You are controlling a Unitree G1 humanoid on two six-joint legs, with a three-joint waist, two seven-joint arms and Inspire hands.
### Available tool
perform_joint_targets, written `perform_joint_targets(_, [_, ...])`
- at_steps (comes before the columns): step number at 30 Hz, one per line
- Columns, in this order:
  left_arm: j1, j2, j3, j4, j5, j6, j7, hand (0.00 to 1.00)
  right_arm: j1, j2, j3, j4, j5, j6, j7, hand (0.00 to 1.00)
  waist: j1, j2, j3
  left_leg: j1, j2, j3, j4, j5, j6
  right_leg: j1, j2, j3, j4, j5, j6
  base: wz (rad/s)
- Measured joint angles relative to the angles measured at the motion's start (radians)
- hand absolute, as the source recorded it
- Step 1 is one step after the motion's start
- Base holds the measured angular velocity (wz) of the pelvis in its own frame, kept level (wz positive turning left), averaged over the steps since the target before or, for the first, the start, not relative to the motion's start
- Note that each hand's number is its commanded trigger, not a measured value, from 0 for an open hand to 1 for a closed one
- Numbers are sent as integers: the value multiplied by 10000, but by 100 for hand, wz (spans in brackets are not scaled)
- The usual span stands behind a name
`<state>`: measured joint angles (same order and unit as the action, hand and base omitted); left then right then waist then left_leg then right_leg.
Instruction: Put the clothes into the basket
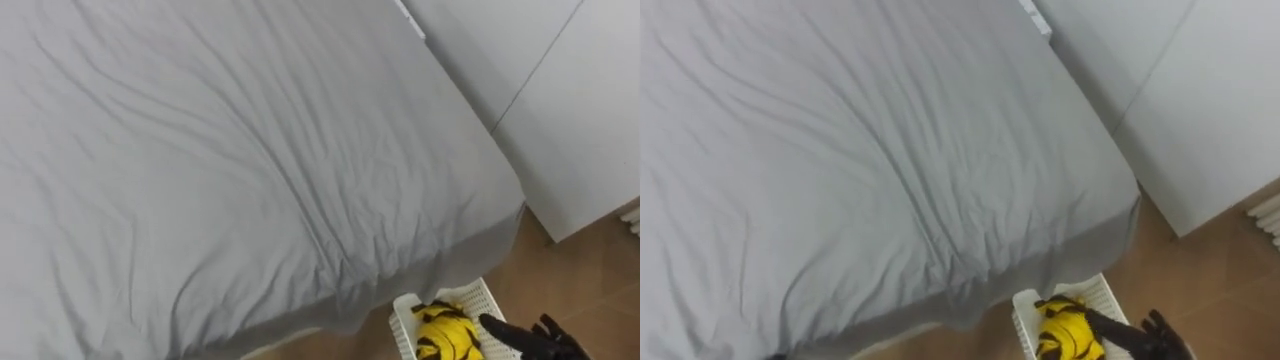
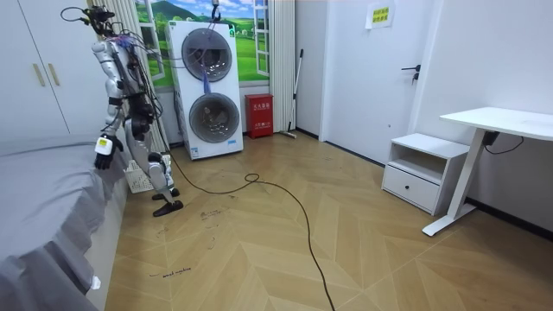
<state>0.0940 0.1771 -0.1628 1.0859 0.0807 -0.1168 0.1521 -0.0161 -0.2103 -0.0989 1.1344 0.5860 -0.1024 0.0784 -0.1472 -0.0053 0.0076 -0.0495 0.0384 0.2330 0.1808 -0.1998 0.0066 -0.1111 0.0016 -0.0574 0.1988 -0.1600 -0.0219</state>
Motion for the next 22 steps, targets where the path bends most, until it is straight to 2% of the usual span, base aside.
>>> perform_joint_targets(4, [106,-335,7,-20,4,24,19,0,-54,439,468,439,-20,104,149,0,245,-173,-99,474,-52,-275,-151,-2,-4,689,-39,-298,-383,22,35,29])
perform_joint_targets(5, [139,-455,15,81,-5,34,60,0,-44,542,715,618,-12,148,262,0,460,-190,-95,594,-85,-467,-186,-2,-3,904,-54,-405,-505,20,38,32])
perform_joint_targets(7, [115,-590,29,123,7,37,180,0,-41,675,1062,953,-19,336,418,0,575,-231,-85,745,-148,-725,-189,-2,-3,1195,-103,-581,-623,-6,78,32])
perform_joint_targets(10, [214,-671,152,166,-6,66,456,0,-30,777,1618,1470,-38,578,469,0,975,-249,-71,831,-204,-826,-213,-3,-2,1411,-145,-688,-660,-55,130,20])
perform_joint_targets(11, [345,-680,351,132,0,92,537,0,14,807,1764,1581,-252,689,460,0,1068,-269,-39,838,-220,-874,-213,-3,-2,1468,-164,-759,-668,-62,141,23])
perform_joint_targets(14, [512,-757,944,43,-38,267,721,0,183,909,1938,1908,-583,836,380,0,1171,-338,1,827,-288,-1146,-213,-4,0,1579,-224,-1005,-677,-106,186,28])
perform_joint_targets(17, [531,-875,1396,4,-6,318,787,0,627,988,1951,1937,-646,952,287,0,1276,-370,0,836,-376,-1538,-209,-8,8,1672,-301,-1330,-716,-161,232,31])
perform_joint_targets(20, [622,-905,1753,39,-5,371,854,0,760,1100,1946,1945,-409,1022,273,0,1318,-373,14,924,-372,-1582,-235,-9,10,1787,-296,-1391,-722,-162,229,7])
perform_joint_targets(22, [729,-916,1913,43,-3,447,934,0,774,1103,1961,1973,-418,1049,268,0,1324,-332,-8,1018,-364,-1587,-282,-10,12,1868,-284,-1400,-746,-166,223,0])
